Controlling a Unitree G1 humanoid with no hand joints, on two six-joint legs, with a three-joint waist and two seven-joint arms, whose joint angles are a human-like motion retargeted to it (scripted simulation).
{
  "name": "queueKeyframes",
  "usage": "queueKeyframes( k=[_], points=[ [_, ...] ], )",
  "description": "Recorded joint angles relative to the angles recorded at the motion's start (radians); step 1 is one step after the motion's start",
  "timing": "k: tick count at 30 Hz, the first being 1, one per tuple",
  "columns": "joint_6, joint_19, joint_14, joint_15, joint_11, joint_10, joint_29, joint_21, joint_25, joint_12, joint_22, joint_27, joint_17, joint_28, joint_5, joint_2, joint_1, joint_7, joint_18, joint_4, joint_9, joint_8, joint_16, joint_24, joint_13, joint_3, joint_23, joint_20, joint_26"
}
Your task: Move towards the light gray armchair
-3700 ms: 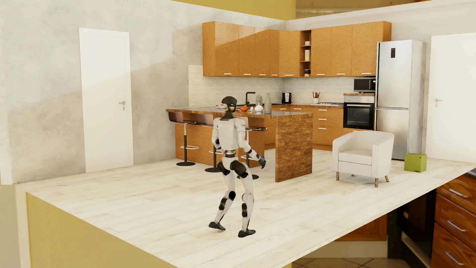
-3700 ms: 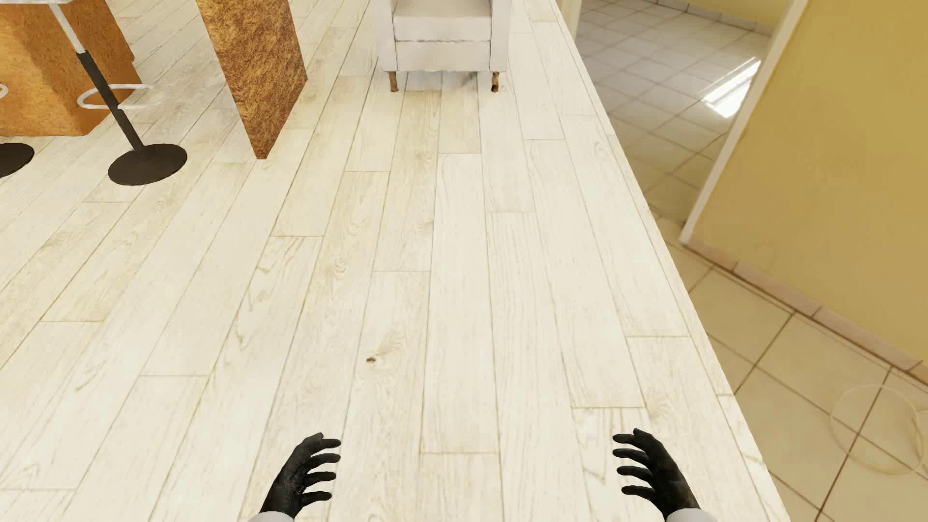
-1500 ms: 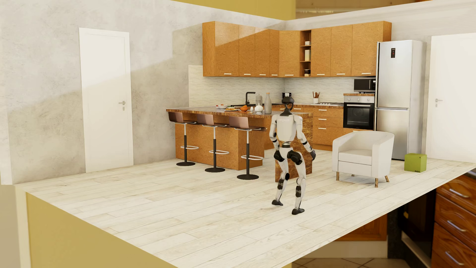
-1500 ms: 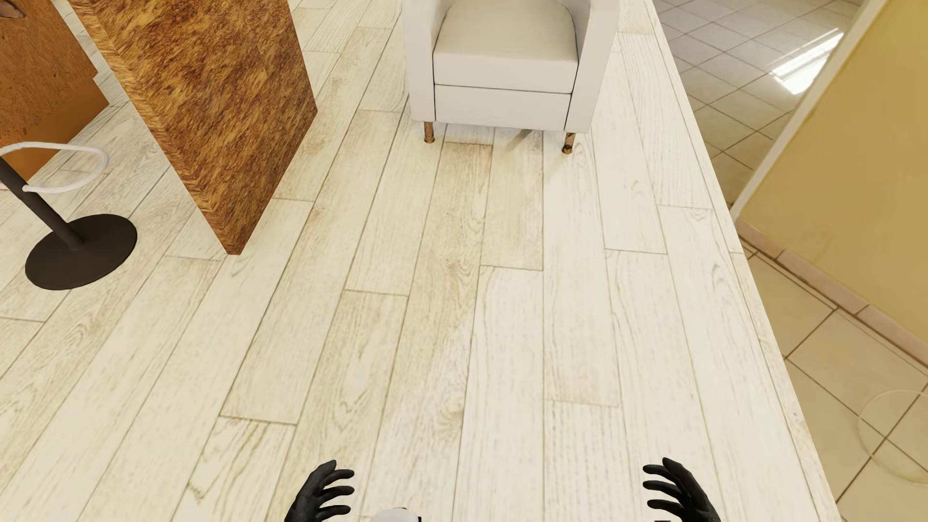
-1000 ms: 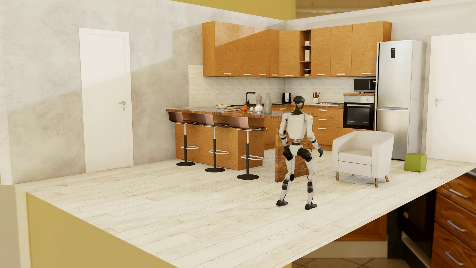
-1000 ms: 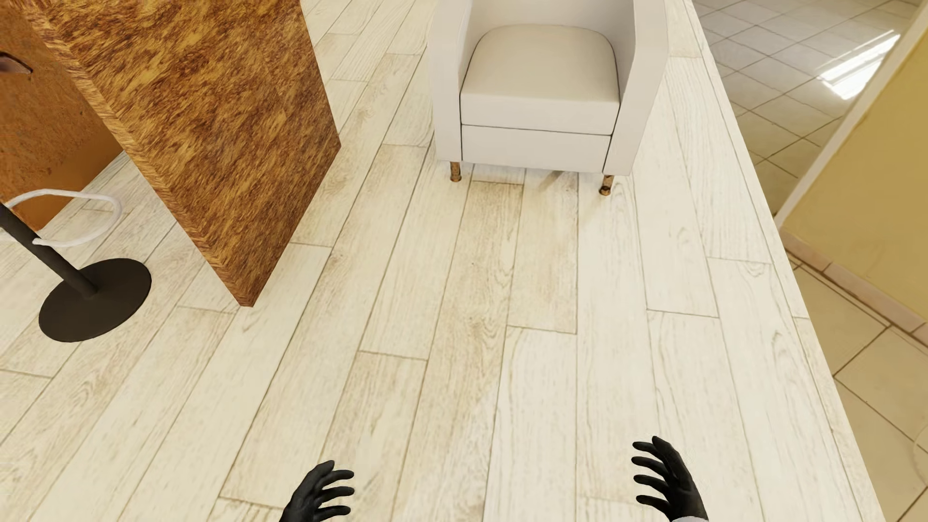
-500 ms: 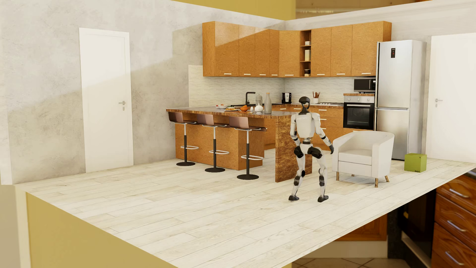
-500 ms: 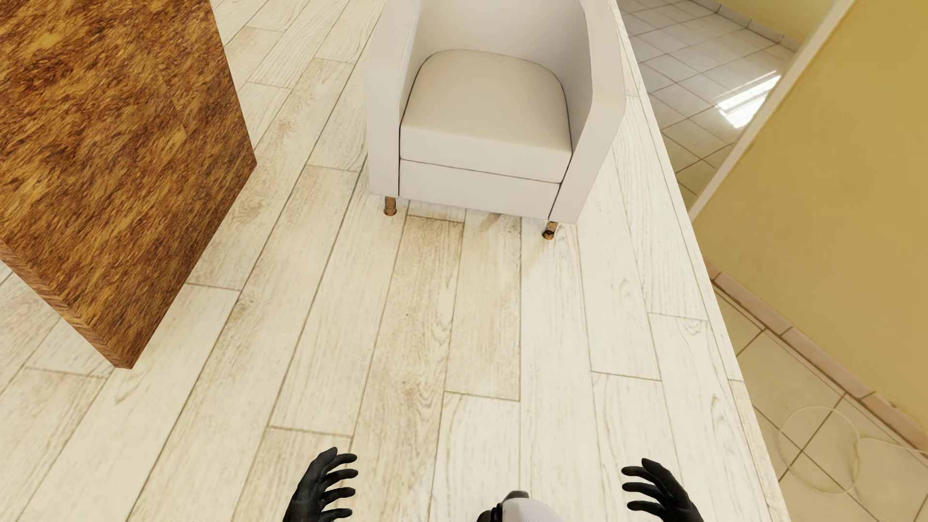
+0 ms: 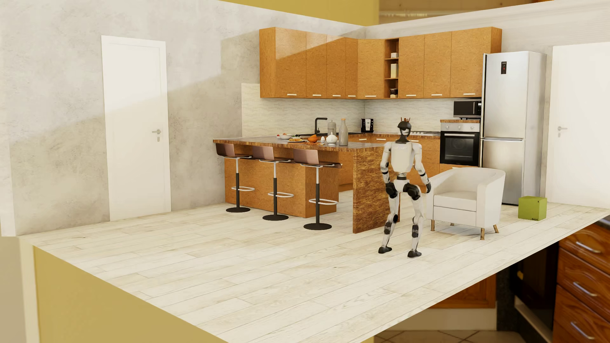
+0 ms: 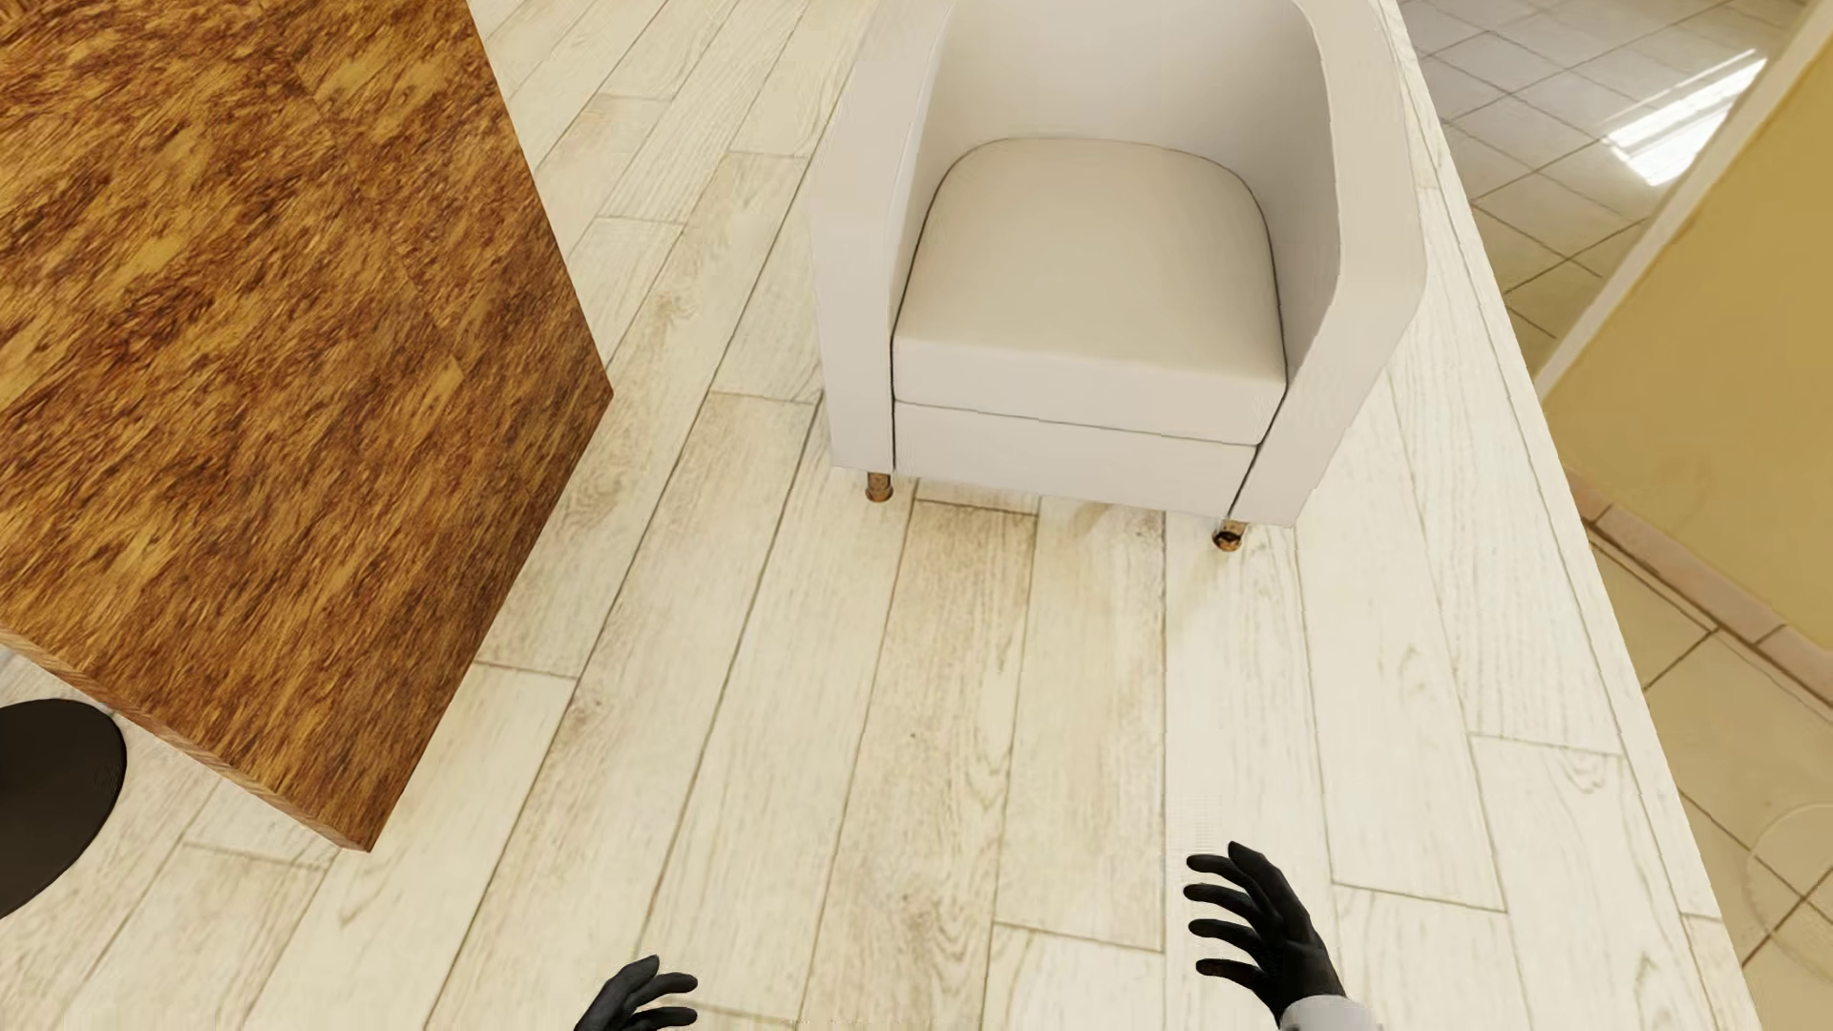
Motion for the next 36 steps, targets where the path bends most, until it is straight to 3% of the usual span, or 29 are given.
queueKeyframes(
  k=[2,4,5,6,7,8,9,10,11,13,14,15,17,18,19,22,25,27,31,32,36],
  points=[
    [-0.021,0.029,-0.024,0.076,0.131,-0.036,-0.002,-0.038,-0.005,0.031,0.008,-0.03,0.01,0.041,0.011,-0.064,0.038,-0.013,-0.003,0.009,0.009,-0.001,-0.004,0.006,0.013,-0.005,0.004,-0.008,-0.047],
    [-0.082,0.052,-0.031,0.024,0.083,-0.013,0.012,-0.082,-0.029,-0.036,-0.013,-0.013,-0.022,0.126,0.005,-0.132,0.065,-0.013,0.005,-0.004,0.028,-0.003,-0.012,-0.014,0.063,-0.053,0.017,-0.034,-0.033],
    [-0.106,0.039,0.019,0.001,0.048,0.191,0.017,-0.104,-0.036,-0.088,-0.042,-0.012,-0.045,0.162,0.002,-0.142,-0.012,-0.013,0.047,-0.014,0.044,0.001,-0.035,-0.029,0.068,-0.074,0.064,-0.005,-0.011],
    [-0.093,-0.05,0.179,-0.019,0.039,0.396,0.012,-0.094,-0.041,-0.112,-0.034,-0.006,-0.07,0.177,0.022,-0.119,-0.121,-0.016,0.143,-0.007,0.04,0.001,-0.022,-0.043,0.077,-0.067,0.073,-0.036,0.011],
    [-0.064,-0.044,0.278,-0.034,0.008,0.484,-0.001,-0.088,-0.044,-0.109,-0.009,-0.005,-0.078,0.164,0.034,-0.071,-0.201,-0.015,0.243,0.002,0.037,-0.007,-0.025,-0.048,0.077,-0.068,0.064,-0.013,0.036],
    [-0.042,-0.039,0.214,-0.057,-0.009,0.436,-0.015,-0.089,-0.04,-0.07,-0.046,0.007,-0.08,0.135,0.028,-0.025,-0.255,0.007,0.249,0.004,0.038,-0.003,-0.019,-0.043,0.057,-0.059,0.015,0.018,0.076],
    [-0.004,-0.04,0.149,-0.044,0.081,0.294,-0.028,-0.064,-0.037,-0.051,-0.05,-0.012,-0.067,0.102,0.03,-0.041,-0.304,0.02,0.213,0.019,0.031,-0.007,-0.015,-0.019,0.02,-0.038,0.034,0.034,0.11],
    [0.022,-0.026,0.14,0.033,0.26,0.173,-0.039,-0.029,-0.04,-0.045,0.015,-0.023,-0.019,0.073,0.034,-0.107,-0.304,0.02,0.006,0.036,0.024,0.003,0.008,0.015,-0.018,-0.029,0.058,0.007,0.123],
    [0.031,-0.012,0.096,0.163,0.405,0.167,-0.038,0.034,-0.048,-0.047,0.044,-0.009,-0.005,0.047,0.032,-0.17,-0.271,0.02,0.011,0.027,0.025,0.014,0.028,0.045,-0.033,-0.037,0.052,-0.023,0.136],
    [0.0,0.007,0.09,0.078,0.213,0.167,0.0,-0.046,-0.074,-0.044,0.001,0.007,0.004,0.039,0.019,-0.242,-0.223,0.03,0.018,-0.005,0.043,0.031,0.006,0.06,0.001,-0.065,0.057,-0.035,0.109],
    [-0.02,-0.028,0.136,0.134,0.063,0.281,0.02,-0.073,-0.081,-0.037,-0.071,-0.002,-0.02,0.049,0.004,-0.251,-0.248,0.031,0.02,-0.017,0.07,0.036,-0.032,0.057,0.0,-0.075,0.1,-0.015,0.083],
    [-0.016,-0.038,0.179,0.108,0.083,0.359,0.025,-0.067,-0.078,-0.049,-0.081,-0.008,-0.048,0.047,0.01,-0.252,-0.287,0.009,0.052,-0.024,0.059,0.037,-0.039,0.05,0.036,-0.055,0.077,-0.041,0.046],
    [0.016,-0.033,0.134,0.099,0.046,0.299,0.005,-0.06,-0.063,-0.056,-0.056,-0.03,-0.074,0.001,0.022,-0.21,-0.259,-0.003,0.216,-0.028,0.048,0.024,-0.014,0.017,0.054,-0.055,0.045,-0.018,-0.006],
    [0.035,-0.025,0.07,0.101,0.054,0.206,-0.017,-0.037,-0.059,-0.052,-0.048,-0.025,-0.061,-0.013,0.027,-0.198,-0.217,-0.004,0.173,-0.017,0.049,0.016,-0.027,0.014,0.037,-0.046,0.044,0.015,-0.005],
    [0.044,-0.022,0.041,0.104,0.082,0.144,-0.038,-0.009,-0.06,-0.052,-0.01,-0.005,-0.035,-0.017,0.03,-0.202,-0.175,-0.01,0.007,-0.005,0.044,0.015,-0.014,0.02,0.023,-0.035,0.023,0.003,0.0],
    [0.016,-0.023,0.051,0.077,0.015,0.097,-0.046,-0.013,-0.041,-0.011,-0.024,0.042,-0.02,0.022,0.011,-0.156,-0.143,0.0,0.017,-0.026,0.031,0.025,-0.006,0.043,-0.002,0.004,0.019,-0.01,0.058],
    [-0.034,-0.022,0.059,0.066,0.012,0.08,0.009,-0.047,-0.017,-0.014,-0.034,0.031,-0.033,0.085,0.01,-0.142,-0.127,-0.003,0.011,-0.032,0.029,0.034,-0.029,0.012,0.014,-0.037,0.031,0.005,0.06],
    [-0.029,-0.025,0.064,0.085,-0.022,0.068,0.029,-0.047,-0.011,-0.04,-0.015,0.008,-0.065,0.09,0.026,-0.126,-0.117,-0.002,0.009,-0.015,0.019,0.033,-0.025,-0.008,0.049,-0.046,0.016,-0.011,0.042],
    [-0.027,-0.024,0.089,0.111,-0.06,0.032,0.009,-0.023,0.001,-0.025,-0.022,0.003,-0.027,0.08,0.019,-0.103,-0.102,-0.018,0.009,-0.023,0.007,0.021,0.008,-0.031,0.041,-0.03,0.014,-0.001,0.055],
    [-0.014,-0.023,0.09,0.122,-0.073,0.035,0.013,-0.024,0.004,-0.02,-0.004,0.01,-0.032,0.075,0.026,-0.102,-0.107,-0.017,0.01,-0.016,-0.003,0.021,0.005,-0.028,0.021,-0.027,0.027,0.022,0.055],
    [-0.027,-0.028,0.106,0.126,-0.068,0.009,0.053,-0.034,-0.025,-0.026,-0.001,0.02,-0.004,0.091,0.022,-0.117,-0.102,-0.002,0.005,-0.02,-0.037,0.034,0.005,-0.004,0.048,-0.065,0.019,0.013,0.041]
  ],
)
